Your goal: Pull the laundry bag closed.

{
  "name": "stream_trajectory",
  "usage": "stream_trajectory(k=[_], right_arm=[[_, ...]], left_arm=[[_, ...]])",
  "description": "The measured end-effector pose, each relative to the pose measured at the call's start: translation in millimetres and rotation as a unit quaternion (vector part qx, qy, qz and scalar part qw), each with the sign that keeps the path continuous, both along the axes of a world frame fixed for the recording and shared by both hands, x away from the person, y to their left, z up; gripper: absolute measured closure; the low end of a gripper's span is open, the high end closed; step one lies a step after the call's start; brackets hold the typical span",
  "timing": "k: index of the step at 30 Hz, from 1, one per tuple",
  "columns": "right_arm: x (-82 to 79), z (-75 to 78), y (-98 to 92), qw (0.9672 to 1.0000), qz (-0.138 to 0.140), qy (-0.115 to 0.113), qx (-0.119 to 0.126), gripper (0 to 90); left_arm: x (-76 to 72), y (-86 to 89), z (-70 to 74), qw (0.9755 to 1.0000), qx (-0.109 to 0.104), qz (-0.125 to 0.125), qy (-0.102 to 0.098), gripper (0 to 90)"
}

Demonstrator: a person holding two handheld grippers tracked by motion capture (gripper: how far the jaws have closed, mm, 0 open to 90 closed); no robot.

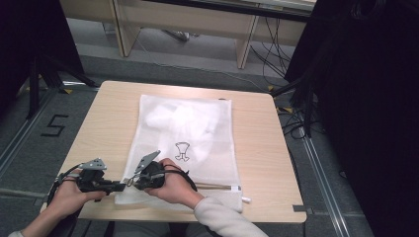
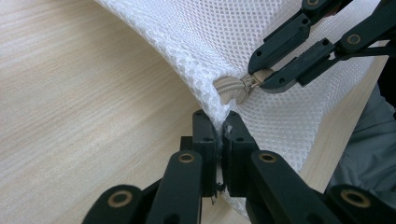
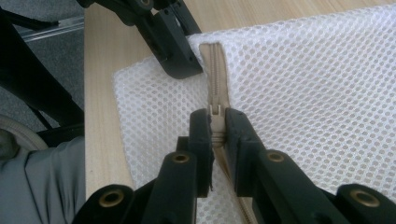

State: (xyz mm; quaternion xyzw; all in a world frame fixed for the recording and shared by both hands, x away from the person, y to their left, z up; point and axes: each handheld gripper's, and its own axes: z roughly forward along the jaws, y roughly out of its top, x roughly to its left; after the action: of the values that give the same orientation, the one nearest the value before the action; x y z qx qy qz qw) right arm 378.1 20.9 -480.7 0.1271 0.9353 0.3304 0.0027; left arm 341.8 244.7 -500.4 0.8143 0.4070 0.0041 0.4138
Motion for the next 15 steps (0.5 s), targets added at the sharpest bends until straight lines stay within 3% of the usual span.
stream_trajectory(k=[1,5,6,7,15], right_arm=[[0.4,-0.1,-0.7,1.0,0.001,0.0,0.001,82.4],[-0.6,-1.2,-3.2,1.0,-0.002,0.0,-0.004,82.4],[0.4,-2.0,-3.4,1.0,0.008,-0.002,-0.001,82.4],[-0.2,-2.1,-4.6,1.0,0.0,0.003,-0.002,82.4],[0.5,-2.5,-9.9,1.0,0.002,0.002,0.0,82.4]], left_arm=[[-0.4,-1.1,-1.6,0.9999,-0.009,0.008,-0.007,85.2],[0.1,0.0,-0.2,1.0,0.002,0.003,0.0,85.2],[-0.2,-0.5,-0.4,1.0,-0.003,0.007,0.0,85.2],[-0.4,-1.2,-1.5,0.9999,-0.01,0.011,-0.006,85.2],[0.5,1.0,-0.3,1.0,-0.005,0.008,0.001,85.2]])
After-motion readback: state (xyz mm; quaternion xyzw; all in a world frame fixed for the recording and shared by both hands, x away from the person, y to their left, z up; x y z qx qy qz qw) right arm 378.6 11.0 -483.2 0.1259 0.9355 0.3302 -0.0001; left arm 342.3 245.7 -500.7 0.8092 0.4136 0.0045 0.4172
